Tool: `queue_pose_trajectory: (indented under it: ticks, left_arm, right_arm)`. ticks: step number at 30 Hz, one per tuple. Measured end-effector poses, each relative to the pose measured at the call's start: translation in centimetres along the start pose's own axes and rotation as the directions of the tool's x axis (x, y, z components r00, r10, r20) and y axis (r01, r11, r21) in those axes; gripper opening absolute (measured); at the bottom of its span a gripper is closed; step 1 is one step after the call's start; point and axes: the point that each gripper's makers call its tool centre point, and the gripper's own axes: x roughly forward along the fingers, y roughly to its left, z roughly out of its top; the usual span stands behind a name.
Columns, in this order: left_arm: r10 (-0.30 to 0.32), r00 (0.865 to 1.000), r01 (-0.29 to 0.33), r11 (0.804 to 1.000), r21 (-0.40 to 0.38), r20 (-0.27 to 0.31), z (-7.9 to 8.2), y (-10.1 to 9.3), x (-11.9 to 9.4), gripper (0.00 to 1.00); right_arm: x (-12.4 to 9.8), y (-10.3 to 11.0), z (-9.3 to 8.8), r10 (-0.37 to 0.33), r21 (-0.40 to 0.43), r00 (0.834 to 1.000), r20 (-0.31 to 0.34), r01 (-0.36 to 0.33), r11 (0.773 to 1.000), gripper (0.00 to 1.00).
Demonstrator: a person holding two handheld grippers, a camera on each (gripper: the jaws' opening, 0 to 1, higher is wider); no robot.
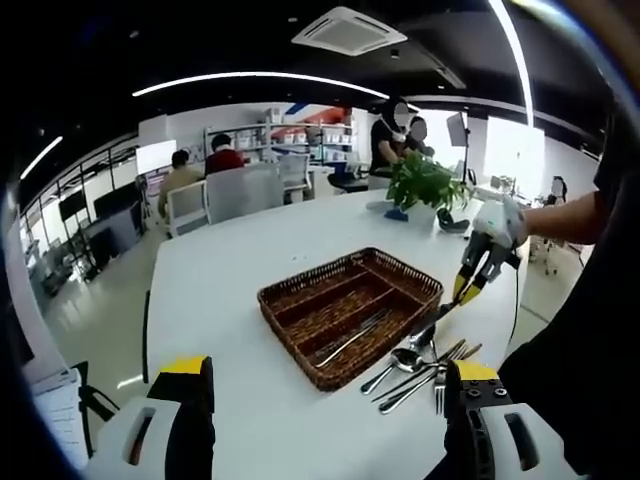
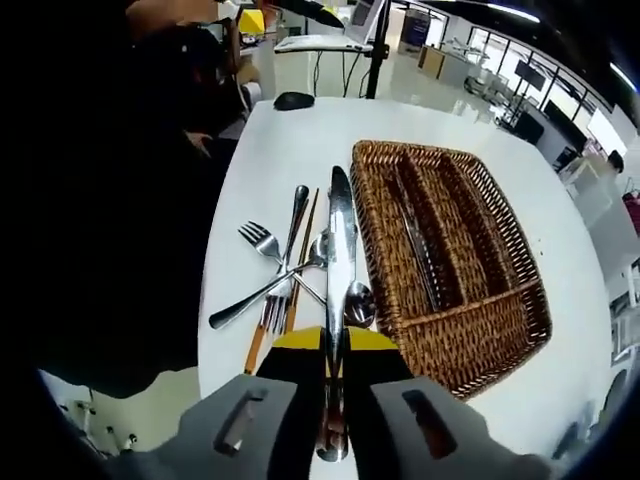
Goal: Arrange the knives, forks, and spoons in their matching storage slots by inserting each utensil handle-first until every utensil is classified and aligned in the correct compartment
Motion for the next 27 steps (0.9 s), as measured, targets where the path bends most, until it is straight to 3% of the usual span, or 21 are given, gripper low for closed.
queue_pose_trajectory:
  ticks: [20,27]
  left_arm:
    - [-0.020,1.000,0.019,0.999,0.031,0.017,0.3,-1.9,-1.1,1.00]
    - [-0.021,0.999,0.020,0.999,0.042,0.024,0.6,-2.6,-1.4,1.00]
  right_arm:
    - [-4.7,-0.3,1.4,-0.056,-0.068,0.998,-0.036,0.053,0.996,0.02]
    - [-6.1,-0.6,1.7,-0.090,-0.080,0.993,-0.075,0.084,0.993,0.02]
